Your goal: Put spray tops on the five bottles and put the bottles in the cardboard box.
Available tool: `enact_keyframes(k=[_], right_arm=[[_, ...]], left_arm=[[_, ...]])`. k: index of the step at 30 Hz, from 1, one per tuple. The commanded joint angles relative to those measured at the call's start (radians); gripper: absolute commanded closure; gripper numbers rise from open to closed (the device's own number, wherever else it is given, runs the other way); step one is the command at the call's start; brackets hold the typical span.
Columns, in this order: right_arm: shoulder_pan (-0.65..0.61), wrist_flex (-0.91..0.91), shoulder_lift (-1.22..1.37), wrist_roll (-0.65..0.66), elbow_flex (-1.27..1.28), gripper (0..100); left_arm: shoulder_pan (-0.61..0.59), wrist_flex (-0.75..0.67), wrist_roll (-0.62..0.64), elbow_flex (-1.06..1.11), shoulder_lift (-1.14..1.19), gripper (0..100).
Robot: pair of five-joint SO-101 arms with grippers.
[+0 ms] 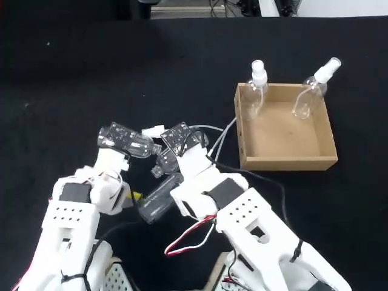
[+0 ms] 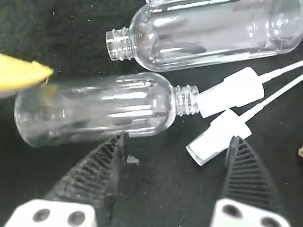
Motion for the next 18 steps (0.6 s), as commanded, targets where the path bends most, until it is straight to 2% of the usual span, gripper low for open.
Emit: enact_keyframes(k=[1,6,10,13,18], right_arm=[[0.018,-0.031,-0.027,-0.014,-0.013,71.3],[0.018,-0.089,-0.027,-0.143,-0.001,71.3],[0.018,-0.087,-0.027,-0.169,0.001,71.3],[0.023,-0.051,-0.027,-0.164,-0.002,71.3],[0.018,-0.025,-0.027,-0.164,-0.001,71.3]], left_arm=[[0.041,0.144,0.005,-0.124,-0.014,70],[0.202,0.232,0.011,-0.143,-0.014,70],[0.283,0.233,0.012,-0.125,-0.014,70],[0.228,0.235,0.011,-0.139,-0.014,70],[0.016,0.236,0.005,-0.203,-0.014,70]])
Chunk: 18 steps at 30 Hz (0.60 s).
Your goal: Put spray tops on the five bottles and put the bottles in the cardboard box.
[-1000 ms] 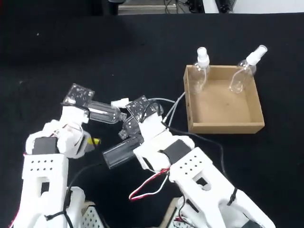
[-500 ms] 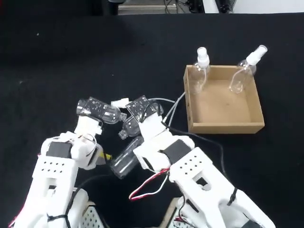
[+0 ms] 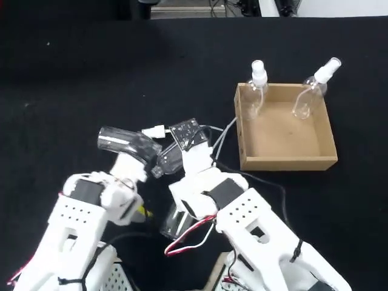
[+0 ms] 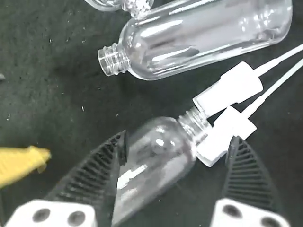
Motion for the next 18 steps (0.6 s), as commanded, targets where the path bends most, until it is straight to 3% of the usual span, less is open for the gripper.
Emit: enact_keyframes(k=[1,9,12,18], right_arm=[[0.018,0.009,-0.027,-0.006,-0.005,71.3],[0.018,0.015,-0.025,-0.003,0.045,71.3],[0.017,0.015,-0.025,0.023,0.064,71.3],[-0.138,-0.023,-0.025,0.069,0.105,71.3]], left_arm=[[-0.208,0.006,0.002,-0.117,-0.014,70],[-0.533,0.000,0.003,-0.240,-0.014,70],[-0.556,-0.002,0.002,-0.239,-0.014,70],[-0.555,-0.002,0.002,-0.239,-0.014,70]])
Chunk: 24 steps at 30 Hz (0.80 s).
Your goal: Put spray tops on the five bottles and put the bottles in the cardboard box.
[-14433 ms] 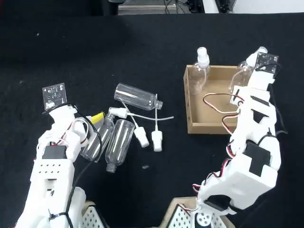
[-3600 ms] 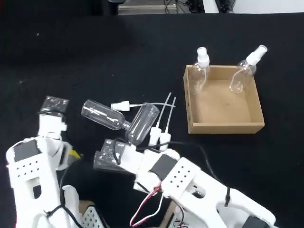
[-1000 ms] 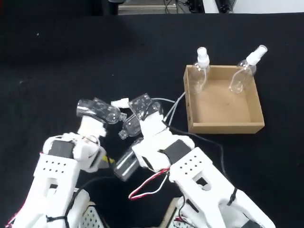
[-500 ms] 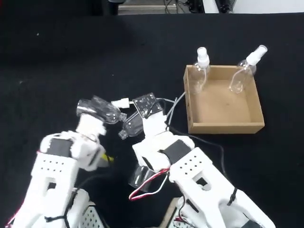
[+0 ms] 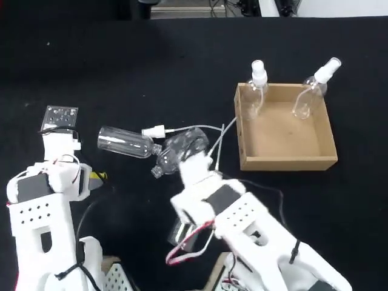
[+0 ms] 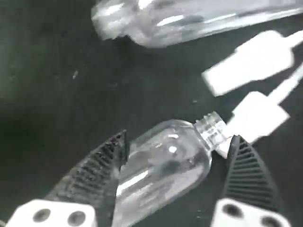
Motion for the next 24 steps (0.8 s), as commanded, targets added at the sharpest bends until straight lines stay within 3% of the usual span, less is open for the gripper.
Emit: enact_keyframes(k=[1,6,14,21,24], right_arm=[[-0.087,-0.037,-0.024,0.003,0.012,71.3],[-0.150,-0.089,-0.024,0.002,0.021,71.3],[-0.150,-0.219,-0.028,0.008,0.013,71.3],[-0.149,0.091,-0.031,0.009,-0.136,71.0],[-0.149,0.132,-0.025,0.008,-0.131,71.2]], left_arm=[[-0.012,-0.002,0.000,-0.061,-0.014,70],[-0.019,-0.002,0.000,-0.065,-0.014,70],[-0.019,0.000,0.000,-0.070,-0.014,70],[-0.021,0.003,-0.002,-0.070,-0.014,70],[-0.021,-0.002,-0.002,-0.070,-0.014,70]])
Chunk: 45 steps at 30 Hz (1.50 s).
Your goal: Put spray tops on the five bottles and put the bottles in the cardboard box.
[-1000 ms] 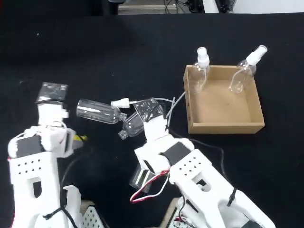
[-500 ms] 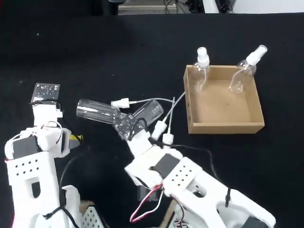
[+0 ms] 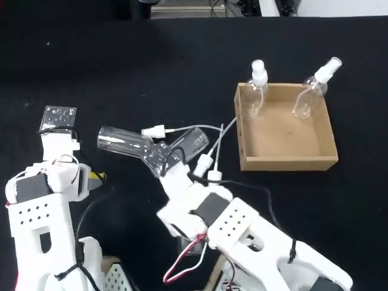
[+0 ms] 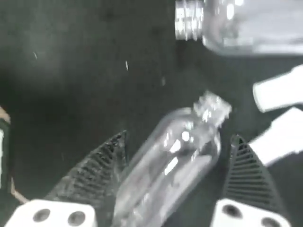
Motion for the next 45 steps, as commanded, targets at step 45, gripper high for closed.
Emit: enact_keyframes(k=[45], right_arm=[[0.126,0.144,-0.025,0.569,-0.038,78.3]], left_arm=[[-0.013,0.003,0.000,-0.070,-0.014,70]])
